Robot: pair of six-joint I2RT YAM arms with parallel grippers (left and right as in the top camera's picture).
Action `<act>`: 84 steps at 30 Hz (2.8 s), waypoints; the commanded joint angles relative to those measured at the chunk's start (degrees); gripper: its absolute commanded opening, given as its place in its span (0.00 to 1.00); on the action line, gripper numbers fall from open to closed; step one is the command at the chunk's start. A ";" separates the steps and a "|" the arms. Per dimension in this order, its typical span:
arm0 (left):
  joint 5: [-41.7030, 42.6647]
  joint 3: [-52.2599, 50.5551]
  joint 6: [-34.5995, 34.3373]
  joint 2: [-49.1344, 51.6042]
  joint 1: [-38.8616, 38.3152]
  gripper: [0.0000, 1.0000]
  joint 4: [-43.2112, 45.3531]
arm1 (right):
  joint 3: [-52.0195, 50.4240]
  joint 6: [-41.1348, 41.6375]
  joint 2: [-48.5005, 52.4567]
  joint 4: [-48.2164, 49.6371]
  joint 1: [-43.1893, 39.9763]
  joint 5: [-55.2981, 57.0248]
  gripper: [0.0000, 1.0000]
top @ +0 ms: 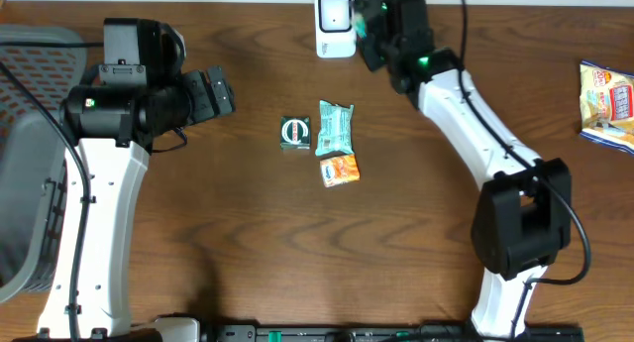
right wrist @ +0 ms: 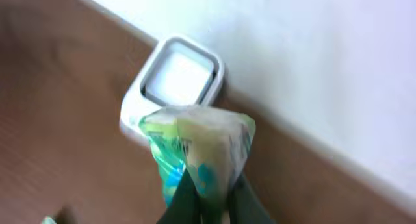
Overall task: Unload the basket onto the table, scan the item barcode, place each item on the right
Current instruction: 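Hold the green tissue pack up to the scanner with the right gripper, then carry the tissue pack right and drop it by the snack bag, then grasp the pale green wipes pack with the right gripper and lift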
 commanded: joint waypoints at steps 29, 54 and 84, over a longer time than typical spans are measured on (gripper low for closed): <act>-0.20 0.22 0.35 0.11 0.22 0.98 -0.17 | 29.22 -21.18 26.56 1.14 2.56 10.23 0.01; -0.20 0.22 0.35 0.11 0.22 0.98 -0.20 | 28.11 -1.62 18.27 -45.97 -32.35 15.69 0.04; -0.20 0.22 0.37 0.11 0.20 0.98 -0.17 | 20.09 7.98 18.27 -58.69 -21.68 -54.21 0.91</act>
